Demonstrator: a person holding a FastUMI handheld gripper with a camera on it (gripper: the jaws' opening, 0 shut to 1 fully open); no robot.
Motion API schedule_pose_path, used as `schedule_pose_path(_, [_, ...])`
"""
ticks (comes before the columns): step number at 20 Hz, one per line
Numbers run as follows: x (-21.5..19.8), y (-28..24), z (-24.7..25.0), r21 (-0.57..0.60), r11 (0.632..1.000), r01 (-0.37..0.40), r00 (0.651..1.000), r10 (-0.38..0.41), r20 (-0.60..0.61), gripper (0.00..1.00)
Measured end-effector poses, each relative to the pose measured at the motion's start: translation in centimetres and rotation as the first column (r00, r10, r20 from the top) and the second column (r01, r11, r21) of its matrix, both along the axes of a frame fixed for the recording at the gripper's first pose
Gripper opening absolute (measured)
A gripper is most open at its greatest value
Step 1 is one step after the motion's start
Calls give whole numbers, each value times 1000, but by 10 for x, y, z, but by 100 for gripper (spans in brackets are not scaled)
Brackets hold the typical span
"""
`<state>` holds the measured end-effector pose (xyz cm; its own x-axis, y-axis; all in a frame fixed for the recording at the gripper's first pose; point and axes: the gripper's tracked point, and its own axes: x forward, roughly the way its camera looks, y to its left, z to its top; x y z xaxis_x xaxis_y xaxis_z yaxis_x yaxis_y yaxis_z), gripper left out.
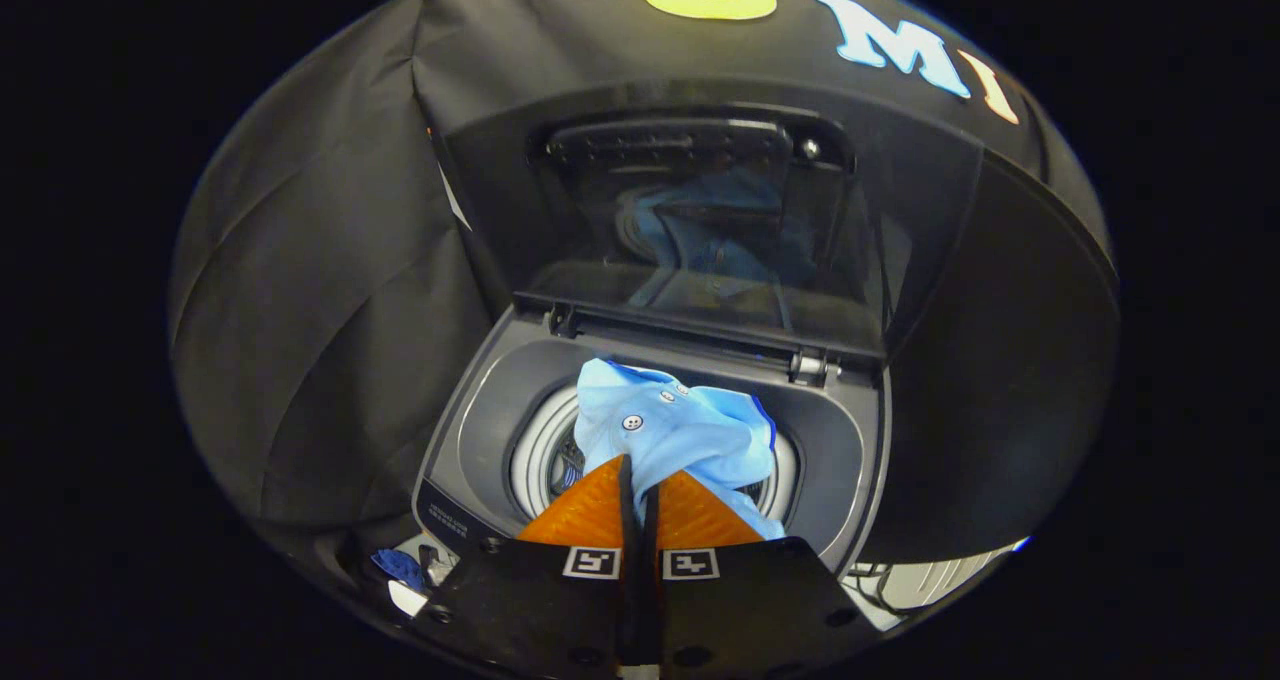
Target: Put the clothes into the washing machine and then close the washing machine lid.
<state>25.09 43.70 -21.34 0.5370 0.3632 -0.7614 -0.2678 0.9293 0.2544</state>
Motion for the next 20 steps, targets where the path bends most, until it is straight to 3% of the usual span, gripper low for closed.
schedule_pose_path(2, [-3, 6, -7, -16, 1000, -27, 999, 27, -20, 2])
schedule_pose_path(3, [-2, 9, -10, -10, 999, -42, 999, 42, -25, 10])
schedule_pose_path(8, [7, 17, 18, 15, 998, -63, 997, 63, 42, 99])
schedule_pose_path(11, [31, 26, 71, 49, 996, -73, 983, 64, 171, 99])
schedule_pose_path(15, [77, 34, 180, 141, 987, -81, 922, 20, 388, 99])
schedule_pose_path(18, [120, 32, 237, 231, 973, -6, 903, -94, 419, 99])
schedule_pose_path(20, [159, 23, 242, 237, 969, 70, 892, -167, 419, 98])
